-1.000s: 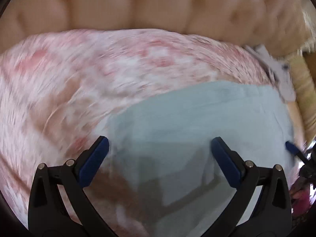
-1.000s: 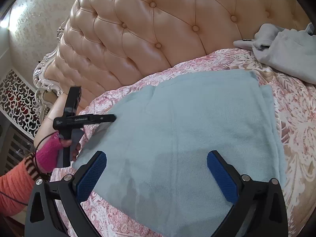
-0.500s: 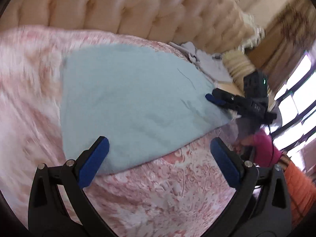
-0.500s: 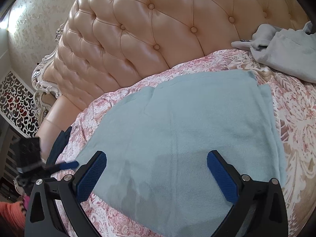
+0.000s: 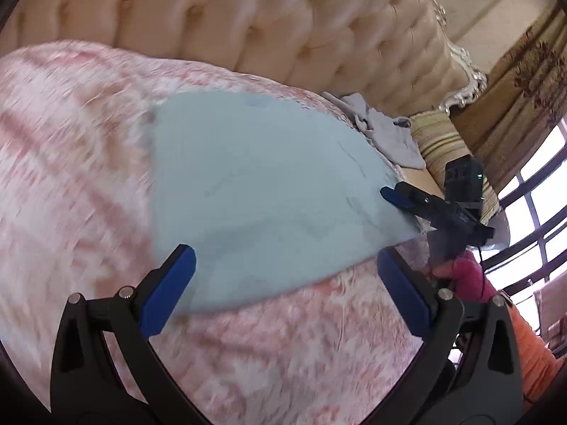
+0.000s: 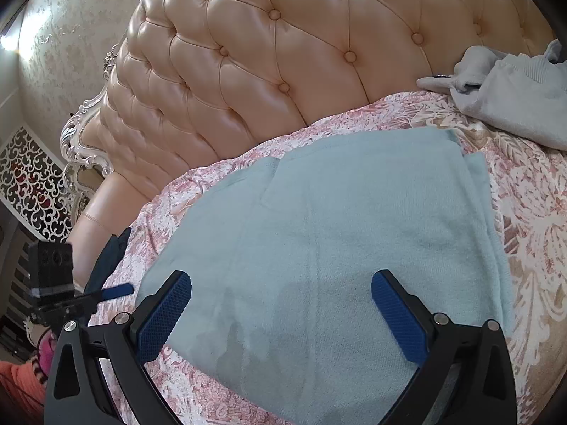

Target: Fold clothes

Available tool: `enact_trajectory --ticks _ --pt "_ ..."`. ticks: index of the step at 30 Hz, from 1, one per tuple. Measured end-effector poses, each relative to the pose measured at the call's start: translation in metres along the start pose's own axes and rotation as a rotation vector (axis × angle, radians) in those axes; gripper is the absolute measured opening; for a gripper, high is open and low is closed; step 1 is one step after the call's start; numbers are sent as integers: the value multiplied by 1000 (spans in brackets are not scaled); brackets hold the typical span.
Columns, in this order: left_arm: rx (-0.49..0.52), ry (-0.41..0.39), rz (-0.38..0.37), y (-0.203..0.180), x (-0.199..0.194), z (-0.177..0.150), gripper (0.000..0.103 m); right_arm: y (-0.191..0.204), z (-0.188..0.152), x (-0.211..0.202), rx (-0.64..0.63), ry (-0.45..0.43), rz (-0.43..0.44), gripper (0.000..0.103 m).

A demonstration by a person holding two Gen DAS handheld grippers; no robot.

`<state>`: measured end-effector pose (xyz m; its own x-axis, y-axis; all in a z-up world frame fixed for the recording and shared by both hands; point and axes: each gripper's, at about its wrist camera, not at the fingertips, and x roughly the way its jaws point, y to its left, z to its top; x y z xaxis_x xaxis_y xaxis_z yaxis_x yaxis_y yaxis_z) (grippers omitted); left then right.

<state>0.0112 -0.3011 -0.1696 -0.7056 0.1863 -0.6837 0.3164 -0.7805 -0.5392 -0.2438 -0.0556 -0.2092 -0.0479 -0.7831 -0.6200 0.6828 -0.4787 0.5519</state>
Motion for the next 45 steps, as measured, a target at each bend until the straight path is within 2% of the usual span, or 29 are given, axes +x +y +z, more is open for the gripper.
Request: enact_trajectory --ticks 2,3,8,12,13,15,17,20,22,24,30,33,35,38,41,43,45 --pt "-28 74 70 8 21 -2 102 0 0 0 2 0 2 103" --pt "-45 89 81 12 26 -5 102 0 0 -1 3 1 5 103" --pt "4 100 153 6 11 -19 102 -1 0 -1 0 1 6 103" --pt "71 41 177 -14 0 8 103 10 6 -7 13 12 -56 103" --pt "101 38 198 -20 5 19 103 15 8 -9 8 -2 -57 103" --pt "144 64 244 -25 27 40 103 22 14 -6 3 -14 11 103" --pt "176 94 308 -28 53 54 103 30 20 8 -6 12 45 103" --pt "189 170 396 -28 86 58 103 37 24 37 -17 78 71 103" --pt "214 164 426 -28 90 51 103 37 24 43 -52 104 19 103" --pt "209 151 425 -27 88 47 103 37 24 48 -86 127 -34 103" --pt "218 150 447 -32 91 46 103 -3 20 -7 0 44 -206 103" --pt "215 136 455 -33 92 45 103 -4 37 -21 41 -51 -160 103" --pt "213 124 457 -32 93 44 103 14 56 0 -10 -18 -133 103" --pt "209 126 453 -32 92 43 103 48 82 59 -115 121 -138 103" --pt "210 135 449 -31 93 44 103 47 92 102 -176 258 -226 103" --pt "211 137 446 -30 93 45 103 33 90 108 -201 304 -298 103" --pt "212 133 445 -30 93 44 103 22 87 93 -177 274 -309 103"
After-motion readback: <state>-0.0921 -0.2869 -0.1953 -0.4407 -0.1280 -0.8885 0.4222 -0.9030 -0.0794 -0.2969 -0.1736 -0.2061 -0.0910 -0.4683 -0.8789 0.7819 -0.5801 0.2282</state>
